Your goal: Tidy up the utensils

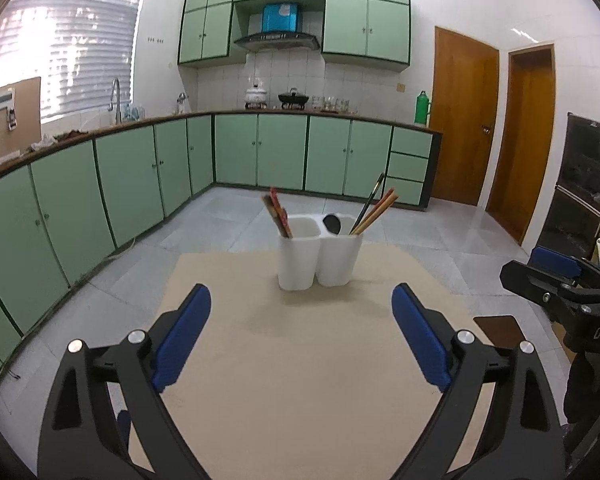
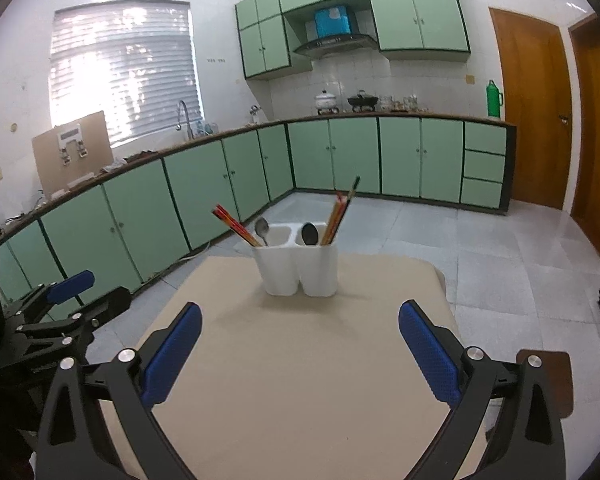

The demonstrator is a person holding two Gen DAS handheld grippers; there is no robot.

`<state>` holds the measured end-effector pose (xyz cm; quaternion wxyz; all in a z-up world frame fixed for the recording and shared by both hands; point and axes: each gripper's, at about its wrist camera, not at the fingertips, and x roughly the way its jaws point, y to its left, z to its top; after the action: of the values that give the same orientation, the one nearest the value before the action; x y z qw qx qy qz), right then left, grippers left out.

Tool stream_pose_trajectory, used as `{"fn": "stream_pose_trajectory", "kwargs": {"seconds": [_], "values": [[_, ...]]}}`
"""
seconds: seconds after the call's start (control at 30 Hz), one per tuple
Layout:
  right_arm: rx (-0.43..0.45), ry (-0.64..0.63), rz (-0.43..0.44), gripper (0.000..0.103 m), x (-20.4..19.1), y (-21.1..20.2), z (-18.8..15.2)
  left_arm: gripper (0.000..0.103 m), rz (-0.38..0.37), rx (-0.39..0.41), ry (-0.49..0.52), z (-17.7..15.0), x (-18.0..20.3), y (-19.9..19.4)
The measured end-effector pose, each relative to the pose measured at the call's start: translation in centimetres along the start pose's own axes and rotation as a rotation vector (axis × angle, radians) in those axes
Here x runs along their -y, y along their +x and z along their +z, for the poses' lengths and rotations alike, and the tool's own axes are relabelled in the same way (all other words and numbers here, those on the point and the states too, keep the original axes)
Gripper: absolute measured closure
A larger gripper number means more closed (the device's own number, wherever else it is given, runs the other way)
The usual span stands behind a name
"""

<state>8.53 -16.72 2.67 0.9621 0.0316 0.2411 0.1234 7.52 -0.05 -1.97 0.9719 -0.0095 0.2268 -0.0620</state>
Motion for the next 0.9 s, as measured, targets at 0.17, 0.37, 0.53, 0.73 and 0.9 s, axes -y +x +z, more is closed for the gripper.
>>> {"fn": "stream_pose_trajectory", "kwargs": {"seconds": [0.17, 0.37, 0.53, 0.73, 0.9], "values": [[0.032, -0.03, -0.007, 0.006, -1.1, -1.7, 0.9, 0.014, -0.005, 0.046, -0.002, 1.2, 0.5, -2.0], [0.059, -0.042, -0.008, 0.006, -1.6, -2.8, 1.5, 0.014, 0.003, 0.079, 0.006, 1.5, 1.1, -3.6], [0.07, -0.058, -0.021, 0.006, -2.1, -3.1, 1.5, 0.014, 0.008, 0.087, 0.007, 1.5, 1.2, -4.1], [0.072, -0.044, -0.023, 0.006, -2.2, -3.1, 1.3, 0.014, 0.015, 0.093, -0.001, 1.4, 1.0, -4.5], [0.072, -0.051, -0.028, 0.006, -2.2, -3.1, 1.2, 0.014, 0.013, 0.094, -0.006, 1.6, 1.1, -4.3]]}}
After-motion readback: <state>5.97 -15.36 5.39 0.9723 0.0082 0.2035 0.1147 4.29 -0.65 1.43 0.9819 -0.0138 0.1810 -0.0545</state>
